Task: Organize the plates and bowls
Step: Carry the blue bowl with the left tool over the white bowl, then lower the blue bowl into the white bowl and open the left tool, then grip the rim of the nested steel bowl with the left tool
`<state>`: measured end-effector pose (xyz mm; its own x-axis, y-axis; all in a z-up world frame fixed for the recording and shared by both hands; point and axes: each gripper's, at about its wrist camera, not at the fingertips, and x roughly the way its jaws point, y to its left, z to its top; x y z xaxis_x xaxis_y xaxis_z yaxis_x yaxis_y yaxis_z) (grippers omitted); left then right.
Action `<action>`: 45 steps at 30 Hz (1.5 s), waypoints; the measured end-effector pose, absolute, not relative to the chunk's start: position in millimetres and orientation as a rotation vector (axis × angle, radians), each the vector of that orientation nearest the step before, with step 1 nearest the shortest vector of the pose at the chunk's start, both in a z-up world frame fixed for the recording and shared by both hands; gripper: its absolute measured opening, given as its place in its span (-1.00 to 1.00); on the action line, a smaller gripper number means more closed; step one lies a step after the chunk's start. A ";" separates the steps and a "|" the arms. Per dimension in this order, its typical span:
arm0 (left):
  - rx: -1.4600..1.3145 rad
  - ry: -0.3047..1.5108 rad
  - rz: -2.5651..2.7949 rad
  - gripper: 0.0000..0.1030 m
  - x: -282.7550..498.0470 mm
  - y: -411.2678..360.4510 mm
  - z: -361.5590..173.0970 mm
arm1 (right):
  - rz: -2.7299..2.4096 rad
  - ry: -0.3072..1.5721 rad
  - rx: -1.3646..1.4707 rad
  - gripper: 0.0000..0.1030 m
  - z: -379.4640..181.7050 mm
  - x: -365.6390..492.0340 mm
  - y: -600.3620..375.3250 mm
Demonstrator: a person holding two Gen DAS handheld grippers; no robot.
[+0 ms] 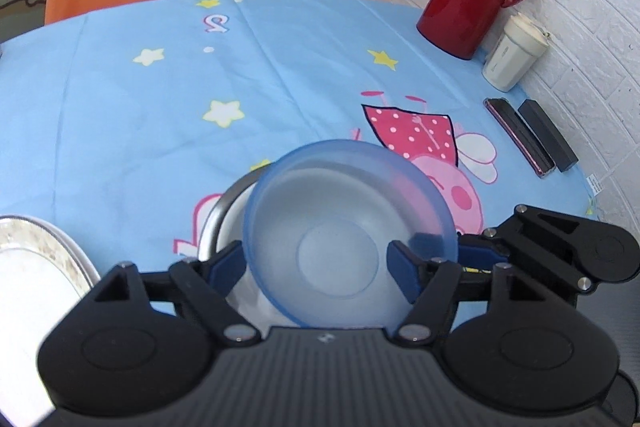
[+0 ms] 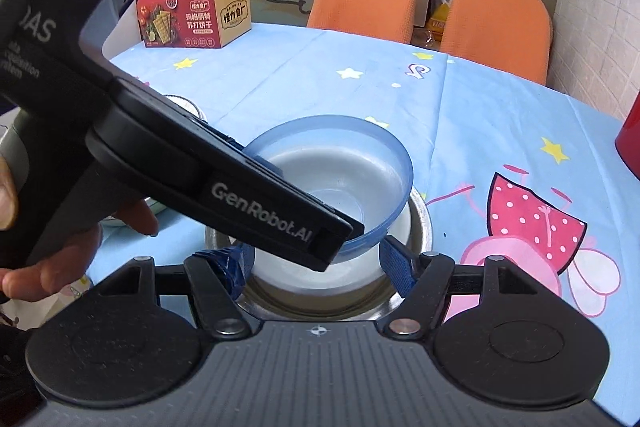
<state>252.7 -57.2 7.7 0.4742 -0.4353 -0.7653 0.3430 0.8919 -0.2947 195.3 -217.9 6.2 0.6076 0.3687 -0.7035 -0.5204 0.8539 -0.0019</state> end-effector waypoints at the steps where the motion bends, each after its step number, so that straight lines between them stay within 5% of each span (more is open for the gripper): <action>1: -0.113 0.965 -0.481 0.45 253.6 -55.0 9.3 | 0.513 0.760 -0.213 0.07 6.4 194.1 -219.9; 19: -0.225 0.898 -0.418 0.46 242.4 -9.5 16.5 | 0.342 0.644 0.111 0.07 -8.7 141.9 -267.1; 45: 0.013 0.988 -0.425 0.46 279.5 -36.8 -25.7 | 0.151 0.714 0.077 0.10 -46.2 198.1 -228.8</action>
<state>279.5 -36.8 -25.7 0.4756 -0.3417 -0.8106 0.3538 0.9180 -0.1794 198.1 -228.8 -46.2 0.7457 0.1640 -0.6458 -0.1112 0.9863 0.1220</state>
